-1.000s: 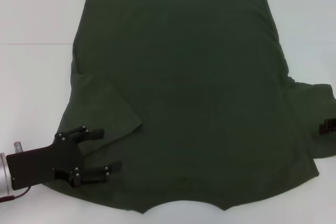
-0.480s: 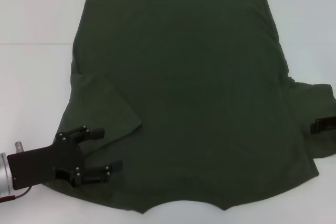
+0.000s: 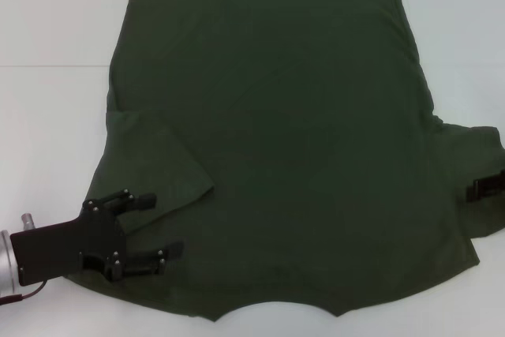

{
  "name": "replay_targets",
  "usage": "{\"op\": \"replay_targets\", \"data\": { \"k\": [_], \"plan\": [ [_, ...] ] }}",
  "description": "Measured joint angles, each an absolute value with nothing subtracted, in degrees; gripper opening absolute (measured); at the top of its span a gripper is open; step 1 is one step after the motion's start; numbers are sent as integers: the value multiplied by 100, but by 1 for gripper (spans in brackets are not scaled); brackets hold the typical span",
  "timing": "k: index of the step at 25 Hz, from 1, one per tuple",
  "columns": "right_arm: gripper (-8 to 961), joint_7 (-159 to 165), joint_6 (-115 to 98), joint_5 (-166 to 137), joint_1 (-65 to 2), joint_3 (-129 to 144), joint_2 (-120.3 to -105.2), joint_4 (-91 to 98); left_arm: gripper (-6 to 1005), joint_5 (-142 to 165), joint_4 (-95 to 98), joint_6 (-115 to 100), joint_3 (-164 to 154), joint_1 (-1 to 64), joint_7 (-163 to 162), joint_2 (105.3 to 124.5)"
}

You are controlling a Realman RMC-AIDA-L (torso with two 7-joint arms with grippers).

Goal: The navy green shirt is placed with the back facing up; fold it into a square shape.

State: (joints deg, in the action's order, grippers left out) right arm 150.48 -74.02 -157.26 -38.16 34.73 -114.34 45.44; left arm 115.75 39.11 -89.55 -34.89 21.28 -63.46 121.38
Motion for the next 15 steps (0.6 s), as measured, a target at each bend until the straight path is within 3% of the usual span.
{"op": "replay_targets", "data": {
  "k": [2, 15],
  "plan": [
    [862, 15072, -7386, -15728, -3816, 3558, -11434, 4544, 918, 11575, 3911, -8956, -3489, 2131, -6346, 12138],
    [337, 15080, -7372, -15733, -3818, 3614, -11426, 4554, 918, 11552, 3911, -8943, -3480, 2150, -6417, 12116]
  ]
}}
